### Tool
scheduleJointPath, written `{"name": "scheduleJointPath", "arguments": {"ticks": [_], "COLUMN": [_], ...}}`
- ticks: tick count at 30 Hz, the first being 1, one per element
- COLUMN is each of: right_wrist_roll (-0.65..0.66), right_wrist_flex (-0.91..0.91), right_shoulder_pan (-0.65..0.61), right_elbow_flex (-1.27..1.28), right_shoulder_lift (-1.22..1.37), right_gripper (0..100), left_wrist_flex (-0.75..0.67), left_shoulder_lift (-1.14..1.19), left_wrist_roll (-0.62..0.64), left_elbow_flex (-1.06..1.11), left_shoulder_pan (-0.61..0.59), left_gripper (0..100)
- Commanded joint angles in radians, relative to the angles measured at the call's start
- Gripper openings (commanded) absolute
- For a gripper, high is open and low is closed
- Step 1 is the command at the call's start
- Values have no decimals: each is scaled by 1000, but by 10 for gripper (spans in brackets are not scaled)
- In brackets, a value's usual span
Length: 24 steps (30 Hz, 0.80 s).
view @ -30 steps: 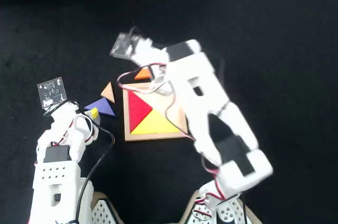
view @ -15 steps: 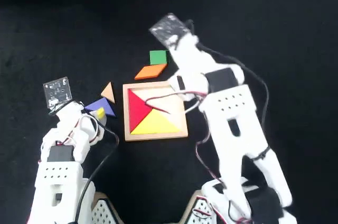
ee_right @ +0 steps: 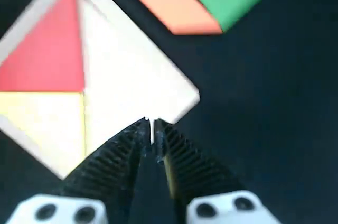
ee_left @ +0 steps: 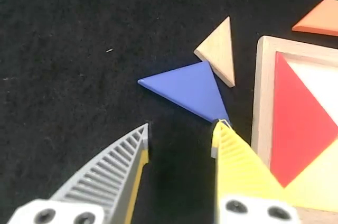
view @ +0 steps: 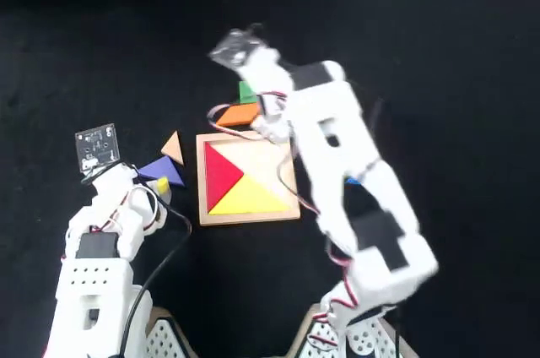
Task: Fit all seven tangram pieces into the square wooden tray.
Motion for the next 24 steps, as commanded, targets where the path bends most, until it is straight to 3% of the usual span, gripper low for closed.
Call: {"name": "scheduleJointPath", "arguments": {"ticks": [1,10,24], "right_wrist_roll": [101,275,379], "right_wrist_flex": [-6,32,269], "right_shoulder_pan": [-75,-94,-60], "right_elbow_flex": [-205,-587,-1233], "right_shoulder_lift": [143,556,947], "right_gripper": [147,120,120], "left_wrist_flex": [-3,-5,-18], "left_shoulder_lift": [-14,-14,-11], "left_wrist_roll": [-9,-9,-9], "left_elbow_flex": [-35,-31,-24], "left_shoulder_pan": [-25,-25,12], "left_gripper": [198,198,198]}}
